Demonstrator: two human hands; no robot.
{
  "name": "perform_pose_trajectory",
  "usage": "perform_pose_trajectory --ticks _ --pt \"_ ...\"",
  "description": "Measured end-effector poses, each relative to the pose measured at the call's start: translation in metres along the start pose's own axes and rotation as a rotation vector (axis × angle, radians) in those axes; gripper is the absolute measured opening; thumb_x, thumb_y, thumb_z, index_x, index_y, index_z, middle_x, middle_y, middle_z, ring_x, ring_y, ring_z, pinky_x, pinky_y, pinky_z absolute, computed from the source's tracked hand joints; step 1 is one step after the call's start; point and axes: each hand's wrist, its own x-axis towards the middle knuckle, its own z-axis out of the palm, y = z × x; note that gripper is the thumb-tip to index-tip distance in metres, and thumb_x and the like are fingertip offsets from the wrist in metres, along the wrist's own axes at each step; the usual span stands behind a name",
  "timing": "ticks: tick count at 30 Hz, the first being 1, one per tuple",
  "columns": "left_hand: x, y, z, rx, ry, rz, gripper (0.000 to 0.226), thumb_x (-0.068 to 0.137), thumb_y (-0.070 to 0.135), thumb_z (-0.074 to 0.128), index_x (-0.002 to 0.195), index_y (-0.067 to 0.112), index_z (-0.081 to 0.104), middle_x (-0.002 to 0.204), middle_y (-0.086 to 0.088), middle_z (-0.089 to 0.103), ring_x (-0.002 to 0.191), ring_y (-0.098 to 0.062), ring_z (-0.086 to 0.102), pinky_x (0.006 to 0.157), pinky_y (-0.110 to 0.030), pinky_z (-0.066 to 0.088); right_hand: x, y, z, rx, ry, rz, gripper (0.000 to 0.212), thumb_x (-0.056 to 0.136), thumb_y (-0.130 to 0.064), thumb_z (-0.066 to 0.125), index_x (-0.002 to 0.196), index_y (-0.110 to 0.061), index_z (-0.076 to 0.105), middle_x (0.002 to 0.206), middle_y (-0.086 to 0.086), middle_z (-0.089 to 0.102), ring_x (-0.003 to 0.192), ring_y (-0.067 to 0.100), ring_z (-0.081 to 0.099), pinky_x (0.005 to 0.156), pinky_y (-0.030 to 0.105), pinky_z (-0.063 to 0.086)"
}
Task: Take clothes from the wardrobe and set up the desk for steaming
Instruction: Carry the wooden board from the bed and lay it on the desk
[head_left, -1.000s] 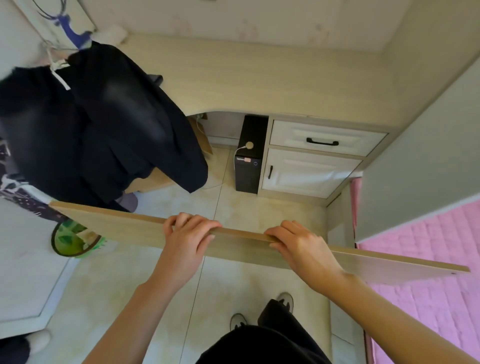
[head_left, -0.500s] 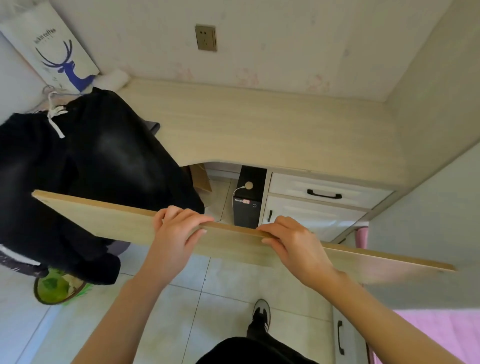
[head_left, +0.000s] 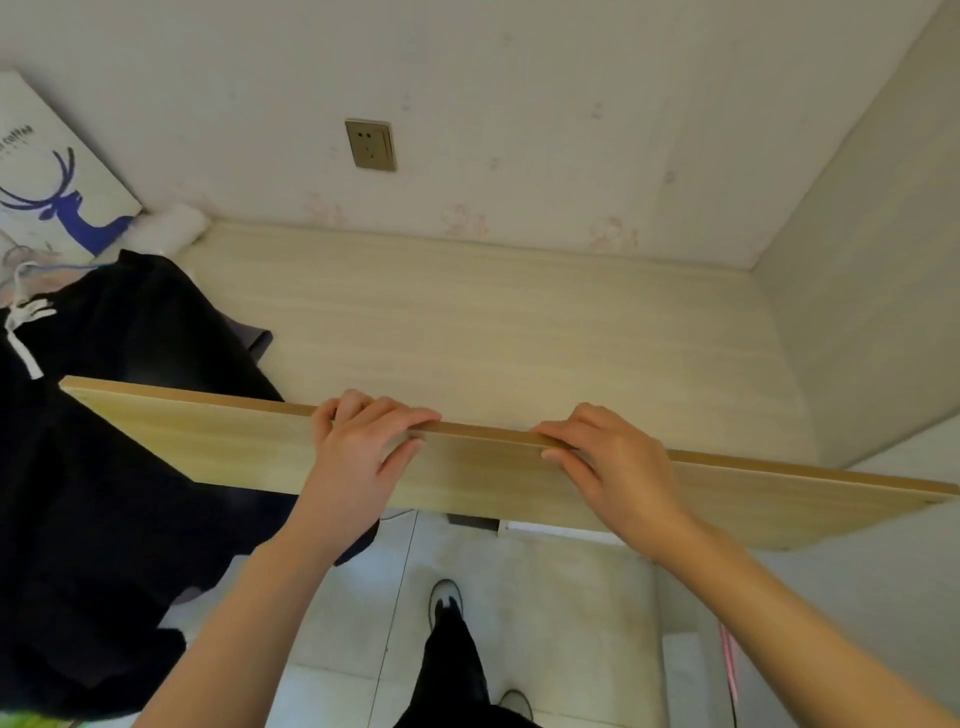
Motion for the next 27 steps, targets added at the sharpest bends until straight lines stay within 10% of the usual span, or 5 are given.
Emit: perform_pose_trajectory --ticks 27 --pt "0.215 -0.103 0.065 -0.189 -0.147 0.033 0.028 0.085 0.023 0.067 0.109 0.036 0.069 0.088 0.029 0.054 0.09 -0.007 0.043 0.08 -0.027 0.017 0.201 0.081 -0.005 -0.139 -0.113 0.079 0.025 0.095 -0.035 0.053 0.118 -0.039 0.063 0.089 -0.014 0.054 0.087 0.007 0.054 0.057 0.03 0.046"
